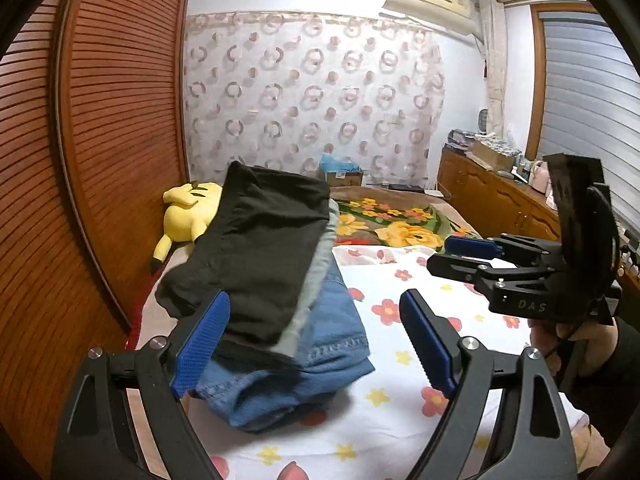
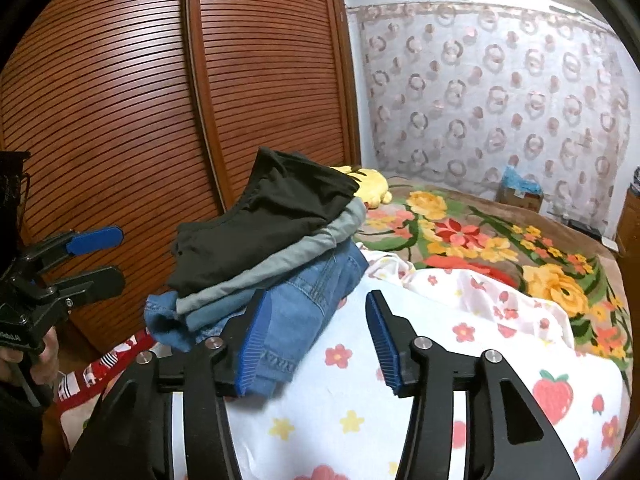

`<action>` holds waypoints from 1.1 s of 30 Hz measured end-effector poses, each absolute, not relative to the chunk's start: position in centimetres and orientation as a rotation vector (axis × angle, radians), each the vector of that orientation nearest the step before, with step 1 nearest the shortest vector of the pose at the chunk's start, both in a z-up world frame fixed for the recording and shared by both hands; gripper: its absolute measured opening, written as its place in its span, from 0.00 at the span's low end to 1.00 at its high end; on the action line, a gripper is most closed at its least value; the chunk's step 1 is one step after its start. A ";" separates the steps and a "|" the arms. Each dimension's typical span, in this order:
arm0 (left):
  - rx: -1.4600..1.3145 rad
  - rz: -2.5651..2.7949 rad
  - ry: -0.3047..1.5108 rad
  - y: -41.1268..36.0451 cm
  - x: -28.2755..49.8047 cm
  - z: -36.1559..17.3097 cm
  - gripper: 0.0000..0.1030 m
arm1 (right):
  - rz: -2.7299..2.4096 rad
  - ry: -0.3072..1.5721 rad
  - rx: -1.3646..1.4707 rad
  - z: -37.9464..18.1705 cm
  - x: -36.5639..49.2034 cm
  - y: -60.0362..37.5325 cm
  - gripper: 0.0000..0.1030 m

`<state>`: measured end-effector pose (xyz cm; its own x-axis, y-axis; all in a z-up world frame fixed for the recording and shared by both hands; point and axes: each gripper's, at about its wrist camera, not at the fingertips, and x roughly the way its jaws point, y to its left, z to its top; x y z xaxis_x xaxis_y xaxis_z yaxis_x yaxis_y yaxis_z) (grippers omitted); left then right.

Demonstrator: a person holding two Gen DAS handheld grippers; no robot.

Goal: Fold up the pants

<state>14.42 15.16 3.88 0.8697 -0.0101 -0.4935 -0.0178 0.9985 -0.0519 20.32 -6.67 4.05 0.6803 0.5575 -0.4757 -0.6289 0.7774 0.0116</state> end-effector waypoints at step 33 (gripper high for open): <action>-0.045 -0.103 0.563 7.1 7.6 -0.2 0.85 | 0.485 0.451 -0.087 1.4 6.9 -13.3 0.66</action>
